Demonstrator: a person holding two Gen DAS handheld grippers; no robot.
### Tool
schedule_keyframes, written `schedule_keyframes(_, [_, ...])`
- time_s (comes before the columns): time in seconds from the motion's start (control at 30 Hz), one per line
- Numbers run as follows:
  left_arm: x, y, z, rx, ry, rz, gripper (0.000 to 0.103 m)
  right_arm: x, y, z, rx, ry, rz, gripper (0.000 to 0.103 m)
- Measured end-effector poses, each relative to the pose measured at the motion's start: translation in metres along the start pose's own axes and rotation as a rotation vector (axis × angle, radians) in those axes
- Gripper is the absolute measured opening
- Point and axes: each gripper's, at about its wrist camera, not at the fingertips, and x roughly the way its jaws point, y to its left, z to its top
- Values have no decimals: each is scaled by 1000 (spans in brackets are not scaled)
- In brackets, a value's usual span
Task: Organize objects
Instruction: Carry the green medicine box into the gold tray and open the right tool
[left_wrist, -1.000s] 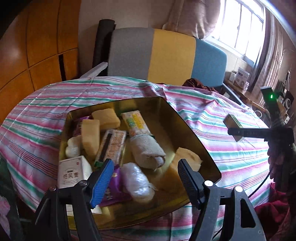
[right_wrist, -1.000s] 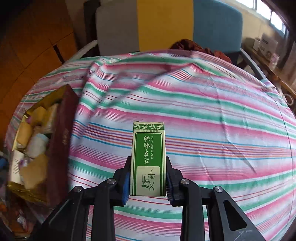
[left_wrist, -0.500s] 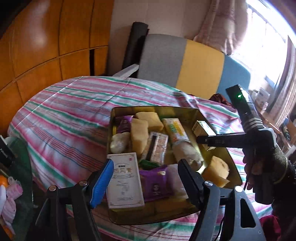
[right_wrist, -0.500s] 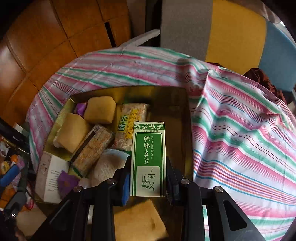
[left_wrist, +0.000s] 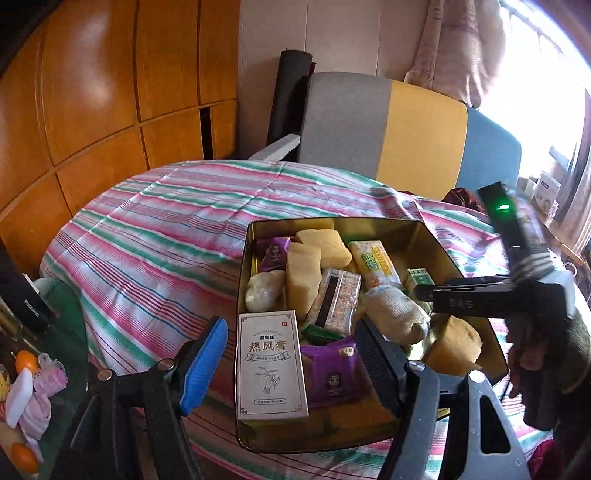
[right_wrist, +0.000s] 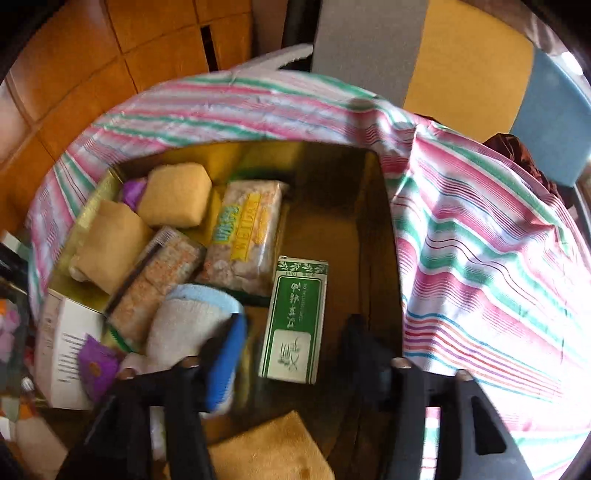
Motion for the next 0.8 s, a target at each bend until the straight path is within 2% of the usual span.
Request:
schedule_keyframes(0.1, [-6,-7,2,15,-17,50,73,-25,-2,-9,18,-83,10,65])
schedule_keyframes(0.17, [-13,-9,3,5,-38,64,73,-43,-3,-18,34,-142,27,72])
schedule_keyframes(0.37, [-37,-20,-1,21,-119,142,73,-86,10,-63,57,-291,31,74])
schedule_keyframes(0.6, [-43,-18,-10,-35,-93,37,73,-110,23,-102,121,-413,-33,76])
schedule_keyframes(0.7, [-40,-18,-12,-59,-76,23,72,-113,25,-109,124,-415,-39,79])
schedule_keyframes(0.8, [-41,-16,-14,-67,-91,39,68,-111,24,-112,121,-403,-40,80])
